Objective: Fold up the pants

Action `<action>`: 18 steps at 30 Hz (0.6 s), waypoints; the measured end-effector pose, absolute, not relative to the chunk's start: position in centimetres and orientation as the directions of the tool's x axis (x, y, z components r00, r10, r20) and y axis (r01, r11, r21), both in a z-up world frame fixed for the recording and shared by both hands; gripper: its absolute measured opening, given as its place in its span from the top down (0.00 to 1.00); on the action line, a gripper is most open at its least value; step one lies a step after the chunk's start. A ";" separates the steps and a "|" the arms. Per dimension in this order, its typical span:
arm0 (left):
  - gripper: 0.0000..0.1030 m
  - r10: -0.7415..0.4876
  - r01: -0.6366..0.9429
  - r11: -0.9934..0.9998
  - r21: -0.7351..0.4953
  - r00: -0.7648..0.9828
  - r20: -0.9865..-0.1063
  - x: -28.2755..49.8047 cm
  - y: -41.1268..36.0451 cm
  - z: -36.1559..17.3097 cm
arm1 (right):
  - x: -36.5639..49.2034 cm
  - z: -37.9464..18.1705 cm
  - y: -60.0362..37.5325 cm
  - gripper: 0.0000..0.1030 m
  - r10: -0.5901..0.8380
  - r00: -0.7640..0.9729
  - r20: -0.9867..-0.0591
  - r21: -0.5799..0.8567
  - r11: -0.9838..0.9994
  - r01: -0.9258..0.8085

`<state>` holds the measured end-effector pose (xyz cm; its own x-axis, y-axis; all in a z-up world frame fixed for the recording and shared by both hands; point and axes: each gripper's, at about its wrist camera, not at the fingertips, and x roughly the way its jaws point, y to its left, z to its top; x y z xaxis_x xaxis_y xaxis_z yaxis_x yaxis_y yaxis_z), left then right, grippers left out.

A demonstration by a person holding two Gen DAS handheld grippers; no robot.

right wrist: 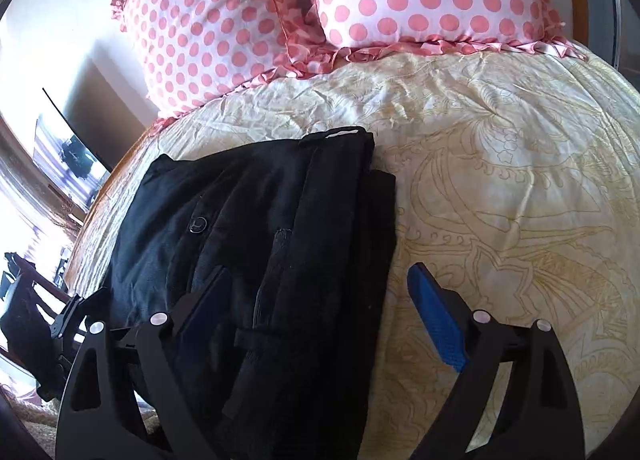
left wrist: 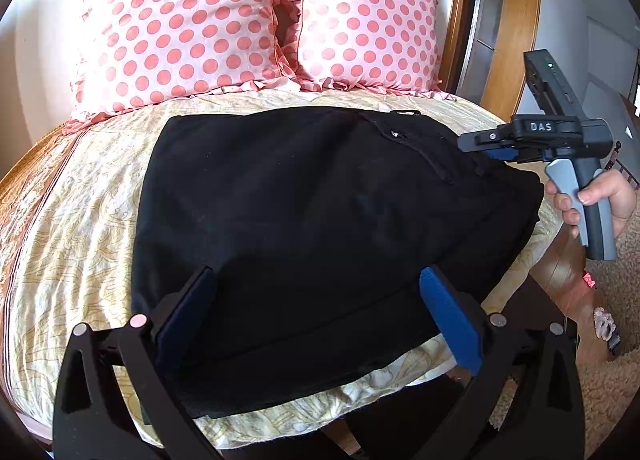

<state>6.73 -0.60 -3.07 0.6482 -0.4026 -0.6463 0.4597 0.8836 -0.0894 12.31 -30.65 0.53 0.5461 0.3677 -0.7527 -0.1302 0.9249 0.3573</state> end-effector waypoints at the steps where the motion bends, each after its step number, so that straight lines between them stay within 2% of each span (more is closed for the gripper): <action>1: 0.02 -0.404 0.460 0.883 -0.091 0.648 -0.645 6.7 -0.6 -3.1 | 12.5 0.4 -30.5 0.11 0.365 0.541 -0.758 0.351 0.927 -0.133; 7: 0.02 -0.406 0.459 0.884 -0.092 0.653 -0.639 6.7 -0.6 -3.1 | 13.3 -0.2 -30.5 0.11 0.375 0.514 -0.771 0.355 0.924 -0.141; 9: 0.02 -0.406 0.458 0.884 -0.093 0.654 -0.639 6.7 -0.6 -3.1 | 13.2 -0.1 -30.2 0.17 0.379 0.513 -0.771 0.347 0.924 -0.162; 14: 0.02 -0.406 0.459 0.884 -0.093 0.654 -0.638 6.8 -0.6 -3.1 | 12.7 0.2 -30.0 0.27 0.373 0.533 -0.760 0.307 0.928 -0.212; 18: 0.02 -0.406 0.458 0.884 -0.093 0.654 -0.639 6.8 -0.6 -3.1 | 12.8 -0.2 -30.3 0.27 0.372 0.537 -0.757 0.304 0.928 -0.215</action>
